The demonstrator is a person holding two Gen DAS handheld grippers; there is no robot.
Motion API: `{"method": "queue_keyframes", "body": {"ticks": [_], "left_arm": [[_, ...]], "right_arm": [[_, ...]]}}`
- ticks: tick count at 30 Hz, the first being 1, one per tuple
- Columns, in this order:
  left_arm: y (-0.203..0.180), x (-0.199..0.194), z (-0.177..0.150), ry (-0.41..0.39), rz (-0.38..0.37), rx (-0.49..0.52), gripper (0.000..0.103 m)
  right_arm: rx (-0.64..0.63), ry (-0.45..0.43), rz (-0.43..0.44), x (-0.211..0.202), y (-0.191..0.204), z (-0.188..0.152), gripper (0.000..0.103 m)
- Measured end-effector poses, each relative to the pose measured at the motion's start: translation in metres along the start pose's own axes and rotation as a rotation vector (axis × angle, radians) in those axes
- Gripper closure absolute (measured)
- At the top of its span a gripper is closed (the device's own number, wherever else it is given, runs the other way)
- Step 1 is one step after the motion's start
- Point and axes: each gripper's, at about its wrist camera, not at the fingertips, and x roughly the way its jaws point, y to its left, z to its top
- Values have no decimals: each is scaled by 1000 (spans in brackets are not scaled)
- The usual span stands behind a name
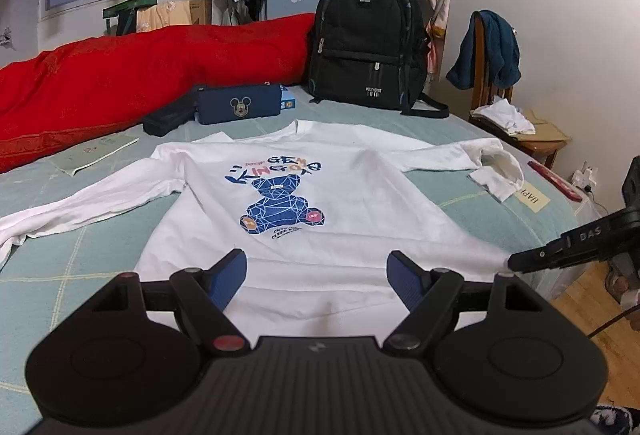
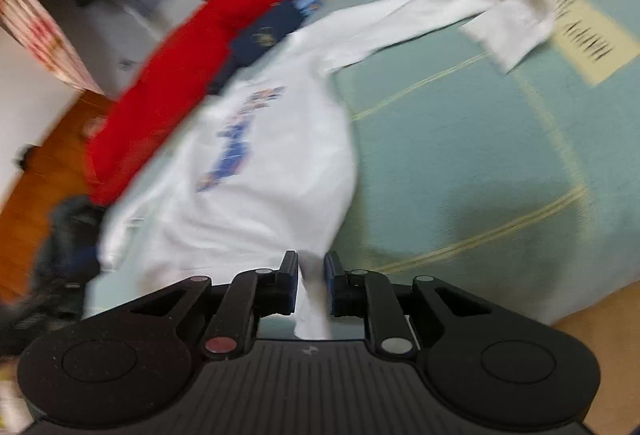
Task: Fold clothes
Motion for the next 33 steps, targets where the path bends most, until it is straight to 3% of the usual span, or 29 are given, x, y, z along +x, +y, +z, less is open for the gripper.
{"method": "queue_keyframes", "body": {"ticks": [6,10,13,14,18,20,21,22,23,24,30,33], "left_arm": [[11,6,1,18,28,-28,25],[19,15,0,45,57,-36,25],[28,23,1,68,81,-52,25],[31,25,1,77,90,-59,25],[45,38,1,112,119,-82,25],[51,44,1,128,129,-90,25],[53,47,1,133,132,-94,25],[55,51,2,138,134,-98,25],[56,53,2,141,134,-100,25],[58,56,2,144,132,-102,25],[61,62,3,157,124,-100,25],[62,60,1,165,125,-92,25]], "right_arm": [[16,-117,46,1,-13,46,72],[53,-85,82,50,-22,90,72],[127,-48,111,93,-35,121,58],[151,-46,98,106,-38,129,52],[199,-76,59,141,-47,155,51],[215,-95,40,156,-50,167,54],[212,-106,27,159,-49,170,60],[195,-115,1,162,-47,173,67],[179,-124,-27,164,-46,175,87],[169,-130,-55,166,-46,178,90],[128,-190,-107,156,-48,201,91],[102,-161,-110,152,-45,205,87]]}}
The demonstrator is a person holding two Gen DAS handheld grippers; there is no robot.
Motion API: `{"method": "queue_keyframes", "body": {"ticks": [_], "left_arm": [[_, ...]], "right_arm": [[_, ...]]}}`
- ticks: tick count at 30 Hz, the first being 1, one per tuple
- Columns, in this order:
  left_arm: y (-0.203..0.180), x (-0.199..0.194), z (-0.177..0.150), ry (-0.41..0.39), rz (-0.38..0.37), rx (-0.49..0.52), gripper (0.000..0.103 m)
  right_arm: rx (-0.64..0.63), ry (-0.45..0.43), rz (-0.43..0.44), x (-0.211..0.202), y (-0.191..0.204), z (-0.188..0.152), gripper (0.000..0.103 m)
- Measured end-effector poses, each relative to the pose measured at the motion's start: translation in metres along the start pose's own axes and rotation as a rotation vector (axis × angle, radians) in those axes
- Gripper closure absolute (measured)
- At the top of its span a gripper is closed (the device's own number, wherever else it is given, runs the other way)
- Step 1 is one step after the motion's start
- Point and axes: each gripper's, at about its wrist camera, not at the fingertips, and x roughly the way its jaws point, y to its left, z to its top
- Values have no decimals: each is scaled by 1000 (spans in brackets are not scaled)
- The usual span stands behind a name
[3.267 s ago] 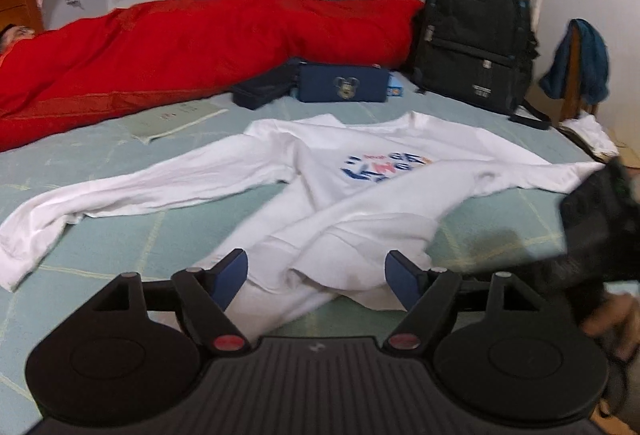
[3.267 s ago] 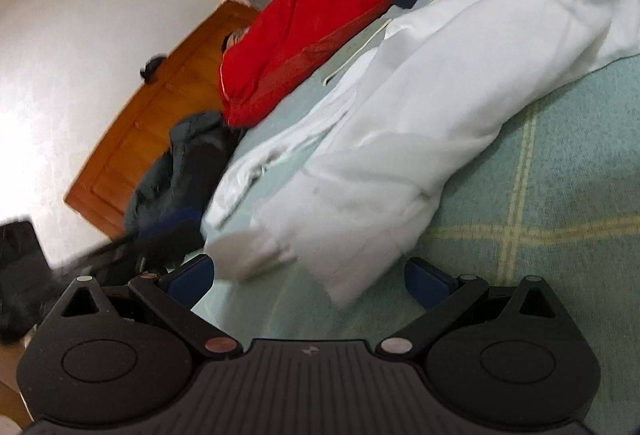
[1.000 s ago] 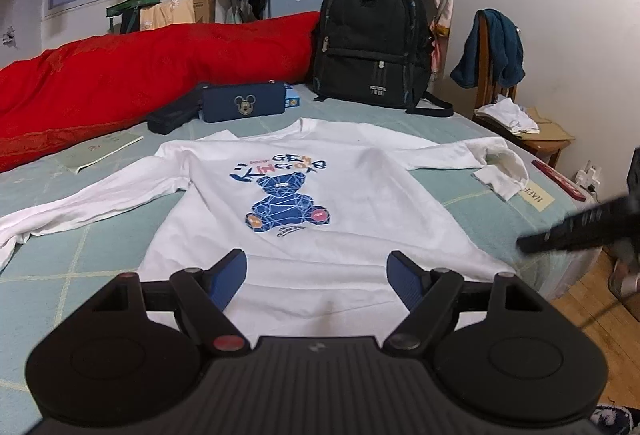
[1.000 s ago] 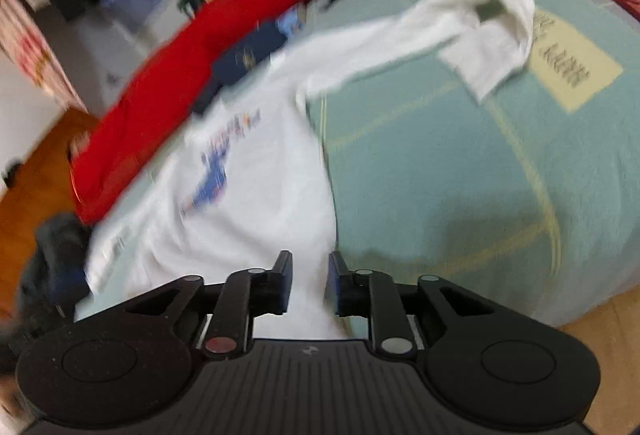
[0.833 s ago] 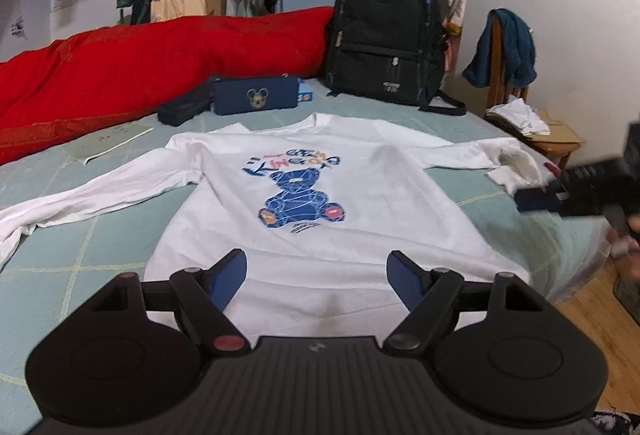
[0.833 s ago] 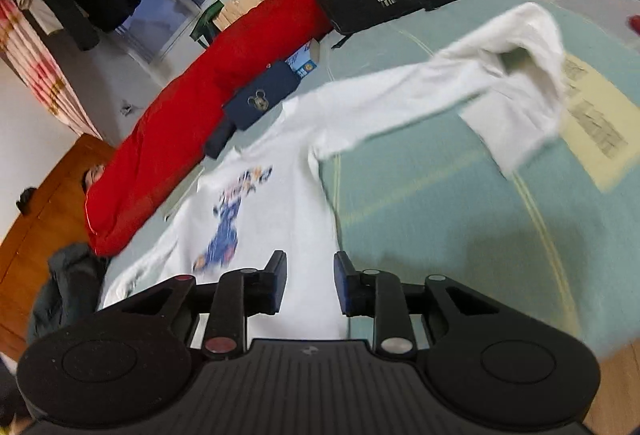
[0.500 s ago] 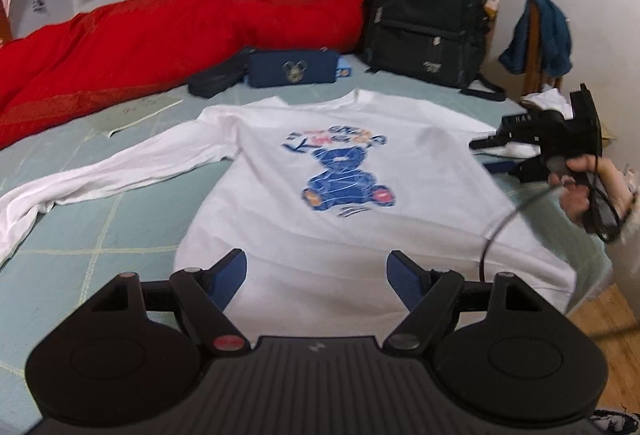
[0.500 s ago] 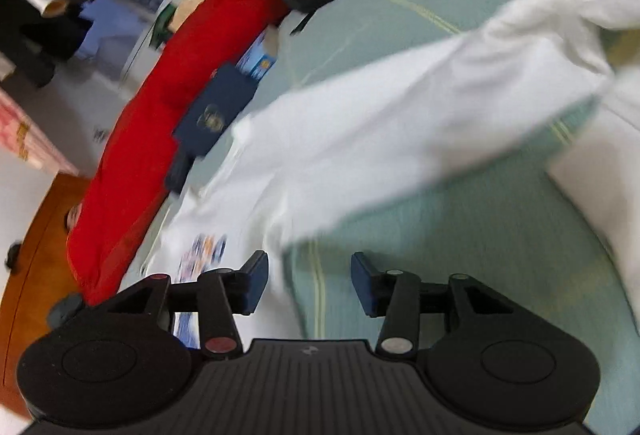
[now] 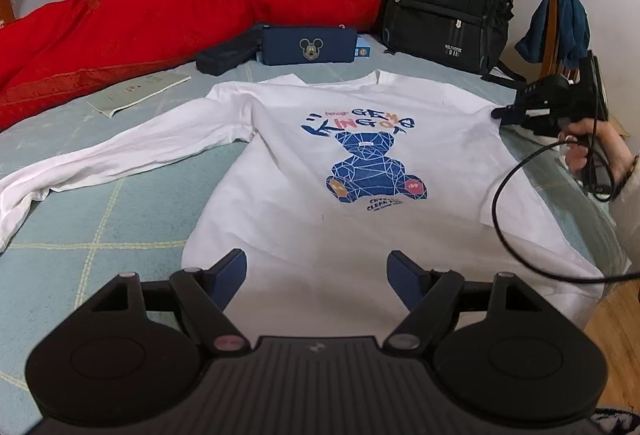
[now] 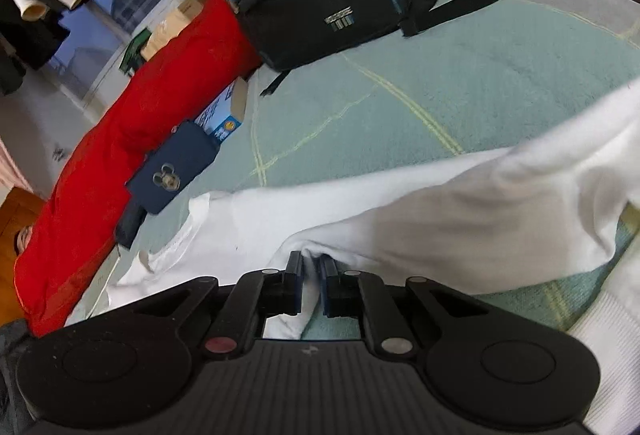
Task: Fold clothes
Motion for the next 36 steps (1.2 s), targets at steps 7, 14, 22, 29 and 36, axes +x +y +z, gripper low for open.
{"method": "queue_keyframes", "body": {"ticks": [7,14,22,29,36], "left_arm": [[16,-16,-19,43,41,29,25],[45,-44,-42,76,115,21,25],[78,-87,-61,24,159,-71,25],[98,-103,-75,-17,126,-139,23],[104,-104,-79,-57,84,-157,23]], "right_arm": [[-188,39,66,-56,31,-31,66],[-649,107,226,-109,120,-112,54],[-1123,283,456,-102,236,-254,53],[-1297,325,450,-66,286,-339,49],[-1282,283,340,-43,293,-365,49]]}}
